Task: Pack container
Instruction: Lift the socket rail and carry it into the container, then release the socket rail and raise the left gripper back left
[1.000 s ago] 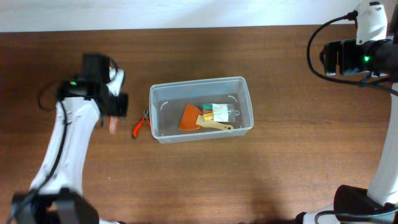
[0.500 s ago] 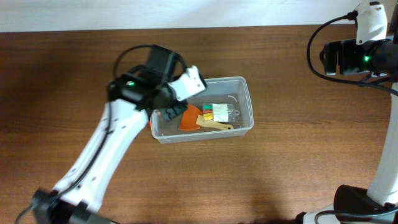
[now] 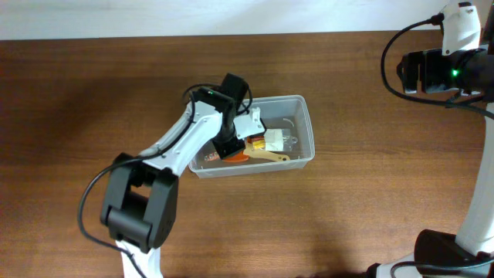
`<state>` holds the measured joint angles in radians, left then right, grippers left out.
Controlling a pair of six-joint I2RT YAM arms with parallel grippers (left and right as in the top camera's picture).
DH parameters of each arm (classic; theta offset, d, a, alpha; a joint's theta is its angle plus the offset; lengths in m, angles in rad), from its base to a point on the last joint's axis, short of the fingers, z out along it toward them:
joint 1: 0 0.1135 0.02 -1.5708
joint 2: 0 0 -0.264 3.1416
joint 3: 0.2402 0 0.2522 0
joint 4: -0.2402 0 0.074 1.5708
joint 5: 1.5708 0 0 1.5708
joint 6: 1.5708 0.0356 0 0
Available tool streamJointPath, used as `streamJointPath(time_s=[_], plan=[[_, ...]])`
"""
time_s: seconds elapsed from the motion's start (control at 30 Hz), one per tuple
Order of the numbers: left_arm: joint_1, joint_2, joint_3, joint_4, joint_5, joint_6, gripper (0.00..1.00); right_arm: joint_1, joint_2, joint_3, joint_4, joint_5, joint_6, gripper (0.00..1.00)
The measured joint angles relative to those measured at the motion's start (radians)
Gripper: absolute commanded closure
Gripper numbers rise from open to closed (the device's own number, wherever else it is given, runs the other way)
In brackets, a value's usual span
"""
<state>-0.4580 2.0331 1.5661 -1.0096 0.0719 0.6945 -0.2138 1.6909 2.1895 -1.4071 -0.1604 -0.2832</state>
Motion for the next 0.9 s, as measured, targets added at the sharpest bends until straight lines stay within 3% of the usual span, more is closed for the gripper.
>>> streamJointPath(time_s=[0.1,0.23,0.3,0.47,0.6,0.7,0.77,0.83,0.9], plan=[[0.000,0.008,-0.001,-0.007,-0.001,-0.011,0.80,0.000,0.000,0.000,0.000,0.000,0.000,0.01],[0.000,0.007,-0.001,-0.019,-0.022,-0.020,0.46,0.000,0.000,0.000,0.000,-0.003,0.000,0.01],[0.000,0.007,0.011,-0.043,-0.046,-0.033,0.34,0.000,0.000,0.000,0.000,-0.005,0.000,0.01],[0.000,0.008,0.149,-0.144,-0.108,-0.065,0.33,0.000,0.000,0.000,0.000,-0.009,-0.001,0.01],[0.000,0.008,0.370,-0.270,-0.162,-0.130,0.34,0.000,0.000,0.000,0.000,-0.012,0.000,0.01],[0.004,0.004,0.563,-0.377,-0.220,-0.206,0.21,0.000,0.000,0.000,0.000,-0.014,-0.001,0.01],[0.017,-0.008,0.653,-0.438,-0.259,-0.261,0.18,0.000,0.000,0.000,0.000,-0.015,-0.001,0.01],[0.050,-0.034,0.725,-0.510,-0.289,-0.326,0.18,0.000,0.000,0.000,0.000,-0.015,0.000,0.01],[0.113,-0.074,0.766,-0.587,-0.307,-0.391,0.28,0.000,0.000,0.000,0.000,-0.015,0.000,0.01]])
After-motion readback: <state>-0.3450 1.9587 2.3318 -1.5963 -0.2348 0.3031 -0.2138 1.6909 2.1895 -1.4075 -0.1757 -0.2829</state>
